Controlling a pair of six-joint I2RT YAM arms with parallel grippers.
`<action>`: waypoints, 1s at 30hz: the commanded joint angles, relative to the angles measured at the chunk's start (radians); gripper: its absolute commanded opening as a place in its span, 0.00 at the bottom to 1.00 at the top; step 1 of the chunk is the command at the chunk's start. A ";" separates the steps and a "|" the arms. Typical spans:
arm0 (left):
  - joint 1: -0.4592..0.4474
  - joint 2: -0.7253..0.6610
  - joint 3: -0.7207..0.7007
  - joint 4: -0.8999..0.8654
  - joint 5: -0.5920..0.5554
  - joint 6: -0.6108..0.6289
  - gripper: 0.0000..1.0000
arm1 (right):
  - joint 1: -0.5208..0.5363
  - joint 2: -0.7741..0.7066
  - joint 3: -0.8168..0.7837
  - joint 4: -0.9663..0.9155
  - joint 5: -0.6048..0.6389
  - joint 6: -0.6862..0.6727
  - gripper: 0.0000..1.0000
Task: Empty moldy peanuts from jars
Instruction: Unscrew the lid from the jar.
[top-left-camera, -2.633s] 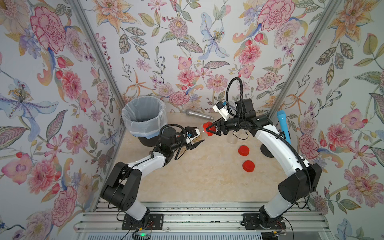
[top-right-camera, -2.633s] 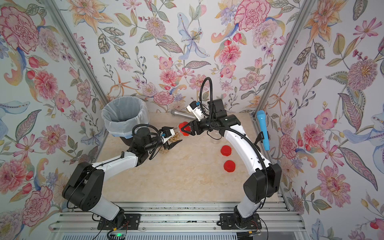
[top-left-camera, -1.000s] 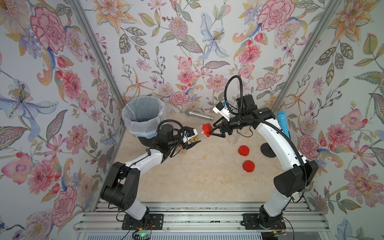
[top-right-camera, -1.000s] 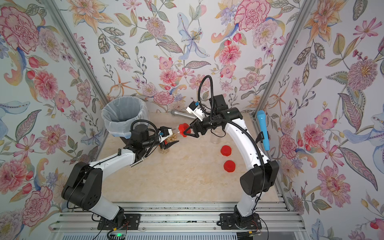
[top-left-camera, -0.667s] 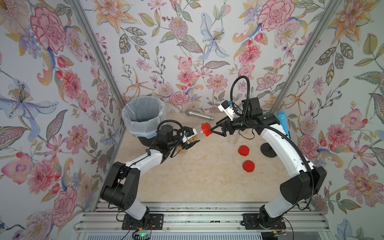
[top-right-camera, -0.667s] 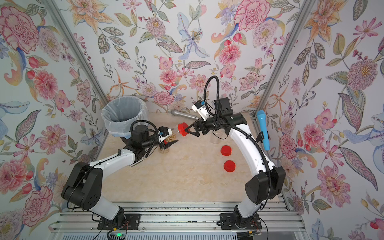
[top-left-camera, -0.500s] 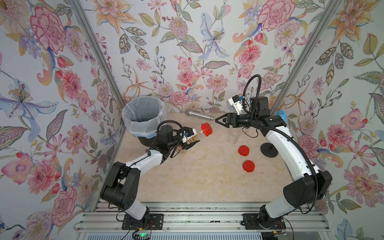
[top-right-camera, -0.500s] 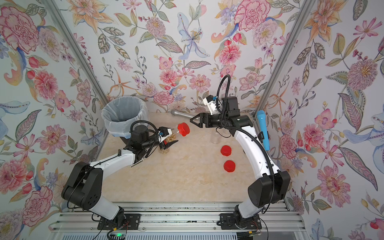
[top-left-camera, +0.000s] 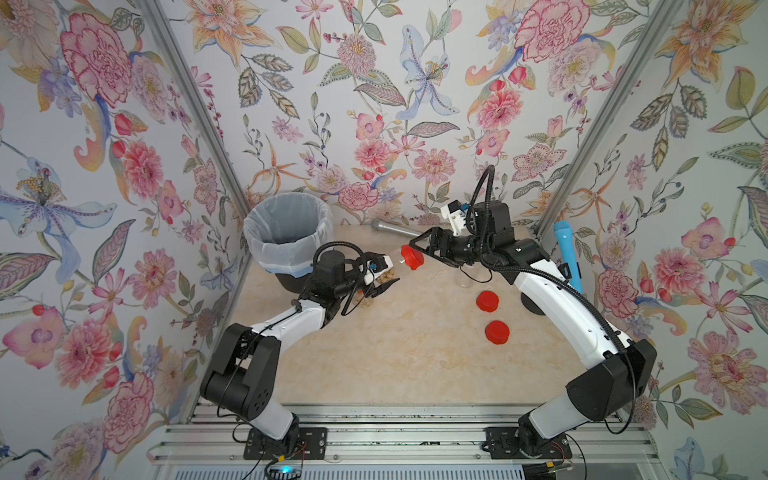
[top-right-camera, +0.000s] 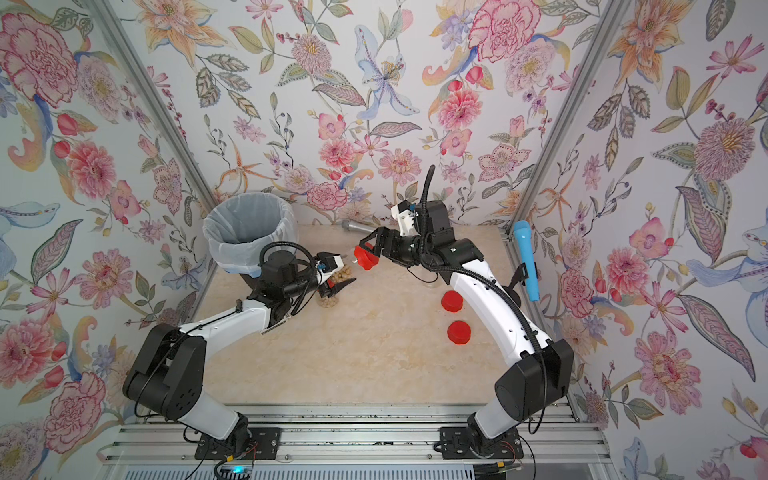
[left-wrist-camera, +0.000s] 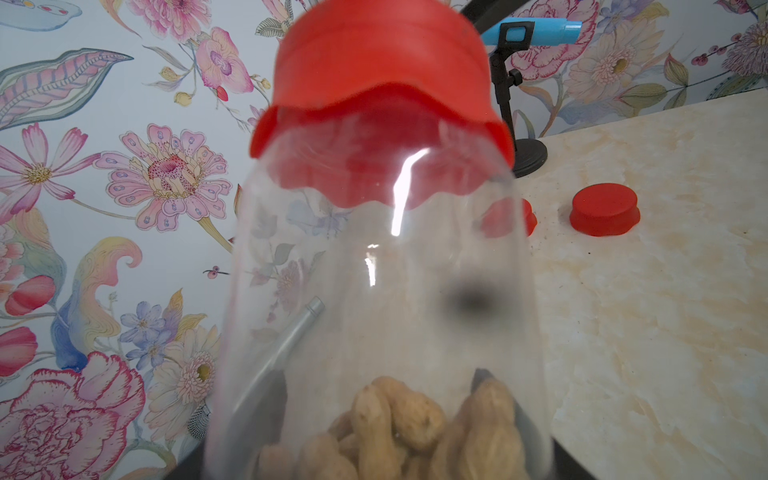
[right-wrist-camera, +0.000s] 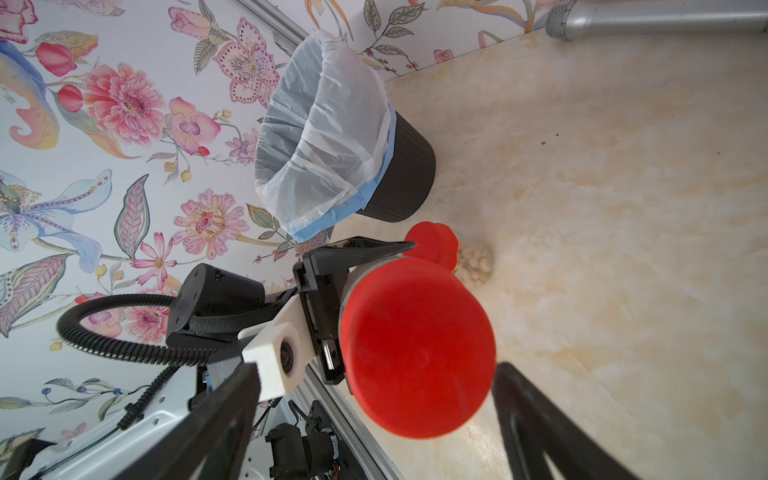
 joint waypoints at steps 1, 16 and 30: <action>0.007 -0.007 -0.015 0.043 -0.009 -0.004 0.24 | 0.009 0.023 -0.006 0.019 0.033 0.027 0.90; 0.008 -0.012 -0.023 0.051 -0.015 -0.002 0.24 | 0.024 0.067 -0.029 0.030 0.054 0.018 0.88; 0.007 -0.012 -0.016 0.043 -0.022 0.002 0.24 | 0.034 0.088 -0.042 0.067 0.021 0.016 0.83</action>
